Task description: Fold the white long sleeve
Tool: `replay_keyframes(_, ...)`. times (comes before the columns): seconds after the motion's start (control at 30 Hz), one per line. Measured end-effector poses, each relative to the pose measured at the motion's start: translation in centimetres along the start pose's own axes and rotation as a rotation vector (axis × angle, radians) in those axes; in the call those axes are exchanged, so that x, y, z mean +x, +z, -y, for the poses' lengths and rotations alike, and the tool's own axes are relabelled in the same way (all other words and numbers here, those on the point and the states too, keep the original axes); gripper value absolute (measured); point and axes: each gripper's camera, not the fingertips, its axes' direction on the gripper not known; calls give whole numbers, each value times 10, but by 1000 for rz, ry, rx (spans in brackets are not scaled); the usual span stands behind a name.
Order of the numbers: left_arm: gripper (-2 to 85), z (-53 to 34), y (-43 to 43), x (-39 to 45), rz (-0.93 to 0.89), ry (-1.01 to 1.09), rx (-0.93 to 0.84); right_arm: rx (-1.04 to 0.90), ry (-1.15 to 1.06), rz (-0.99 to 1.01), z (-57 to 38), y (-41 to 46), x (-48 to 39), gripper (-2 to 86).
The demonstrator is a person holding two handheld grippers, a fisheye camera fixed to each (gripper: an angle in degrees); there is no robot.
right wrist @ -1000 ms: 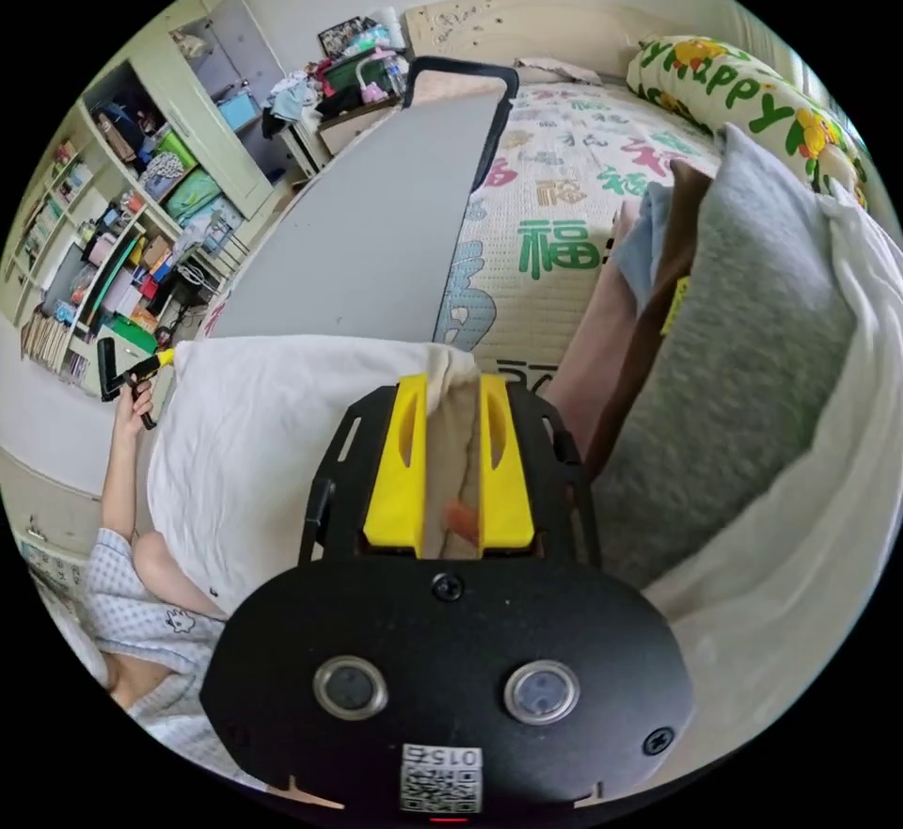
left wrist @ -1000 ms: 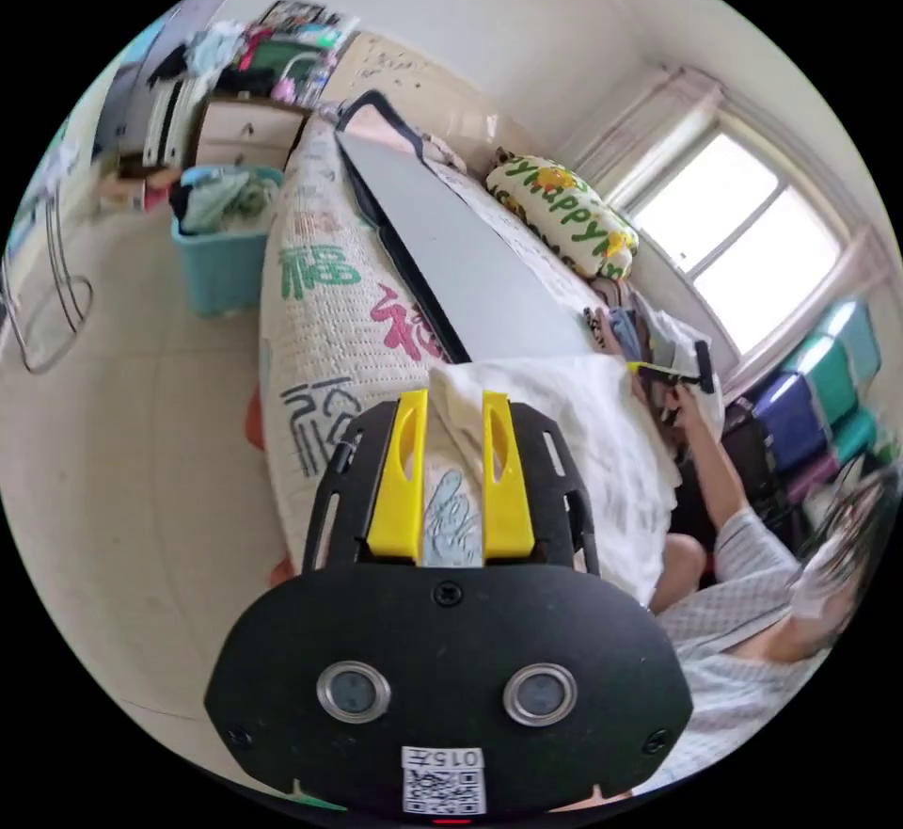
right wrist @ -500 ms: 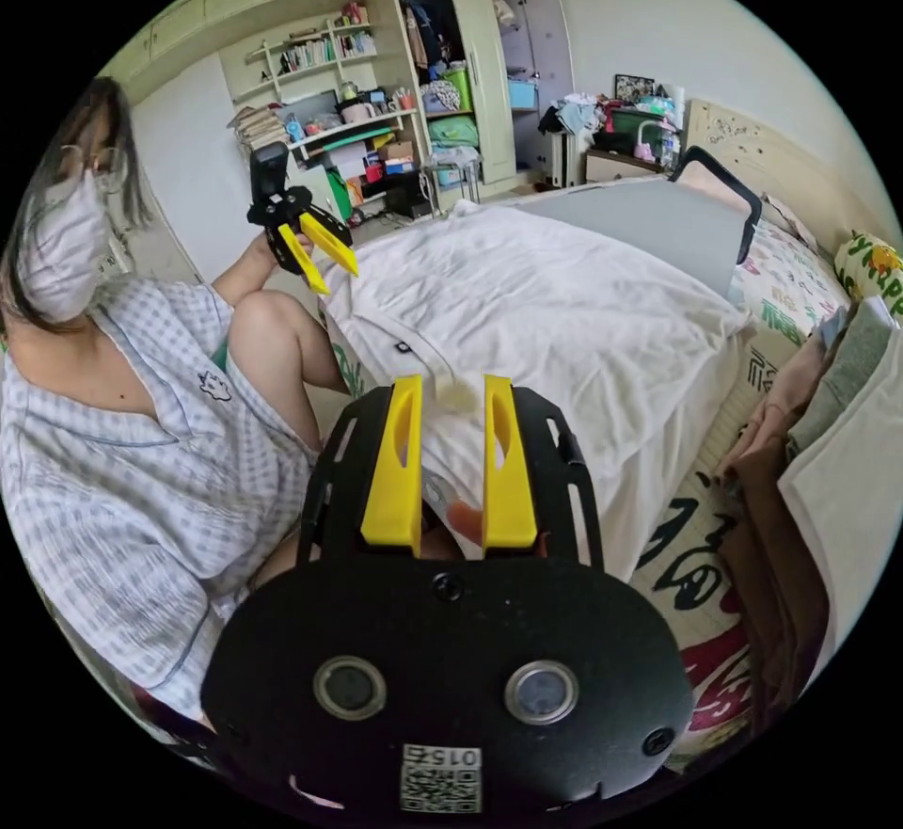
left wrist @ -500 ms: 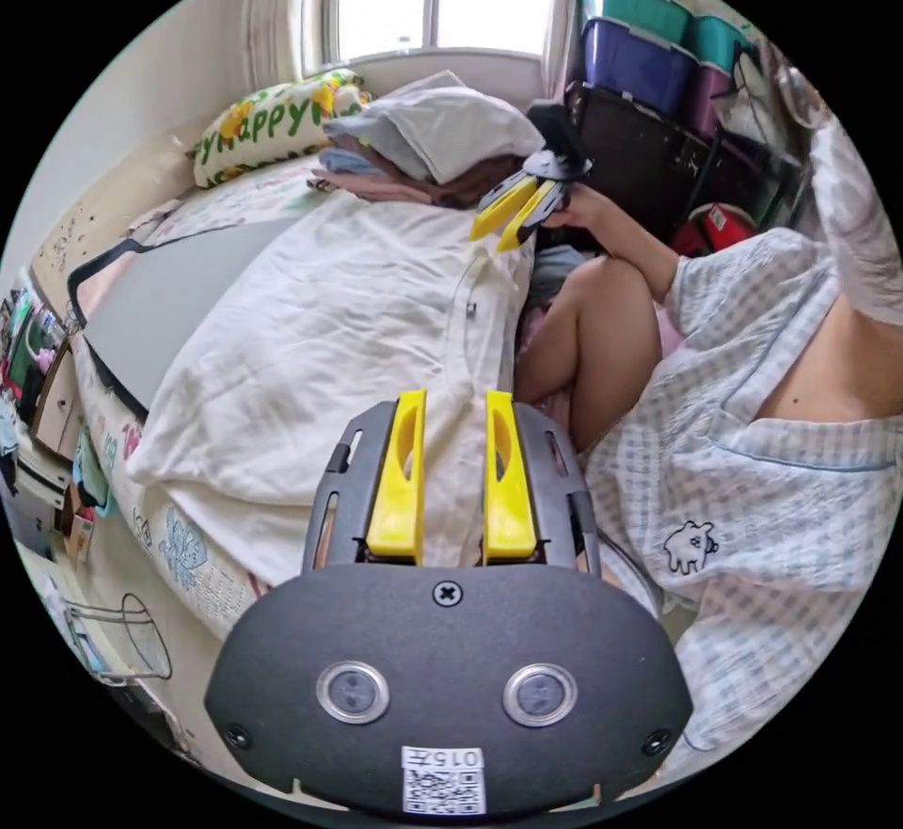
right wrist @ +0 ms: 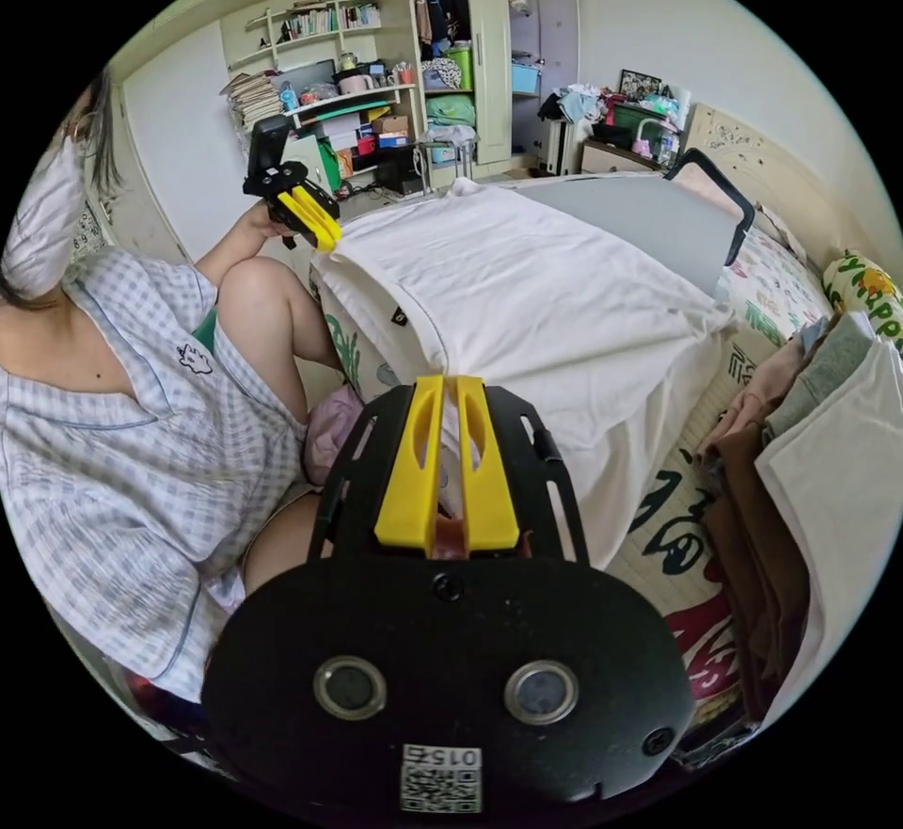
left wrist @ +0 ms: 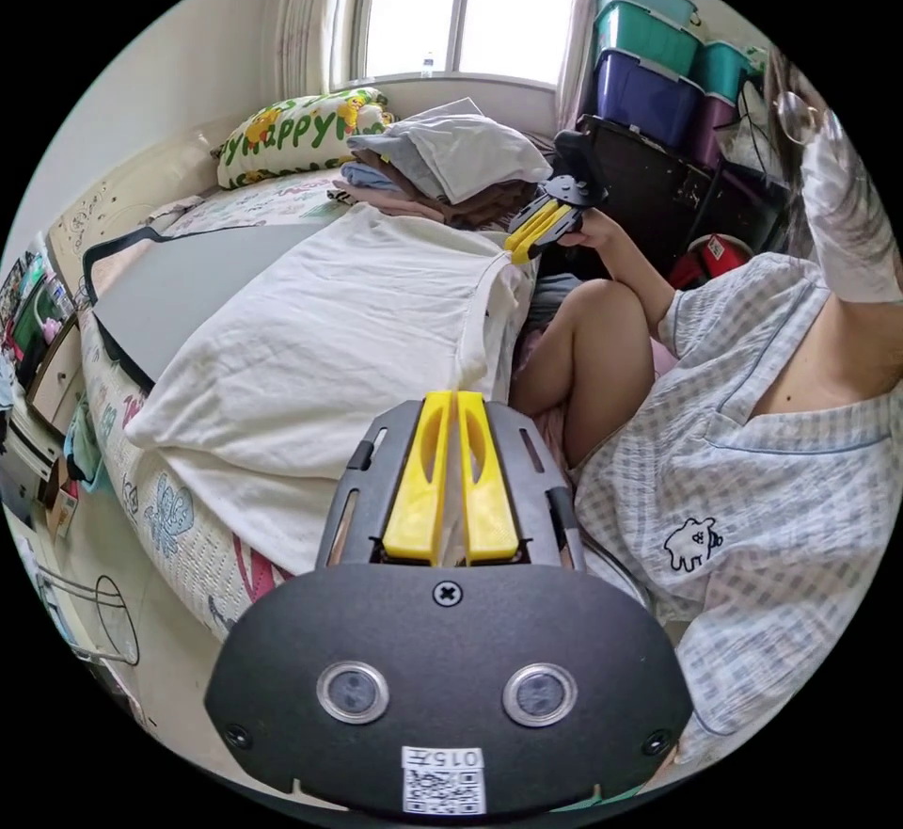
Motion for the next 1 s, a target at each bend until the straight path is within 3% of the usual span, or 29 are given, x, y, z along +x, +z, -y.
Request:
replay_keyframes(0.13, 1, 0, 12, -10, 5, -13, -115, -94, 80, 93, -4, 21, 23, 36)
replay_keyframes(0.27, 19, -5, 1, -17, -42, -9, -139, -33, 100, 186, -19, 7, 34, 39)
replay_keyframes(0.43, 38, -33, -52, -48, -165, -100, 23, 266, 273, 56, -67, -43, 50, 48)
replay_keyframes(0.57, 39, -26, -91, -73, -194, -168, 181, 295, 385, -37, -79, -49, 62, 73)
replay_keyframes(0.87, 76, 175, -70, -113, -62, -172, 106, 256, 416, 39, -71, -21, 85, 68)
replay_keyframes(1.0, 79, 289, -14, -129, 19, -206, 59, 238, 392, 13, -77, -23, 84, 11)
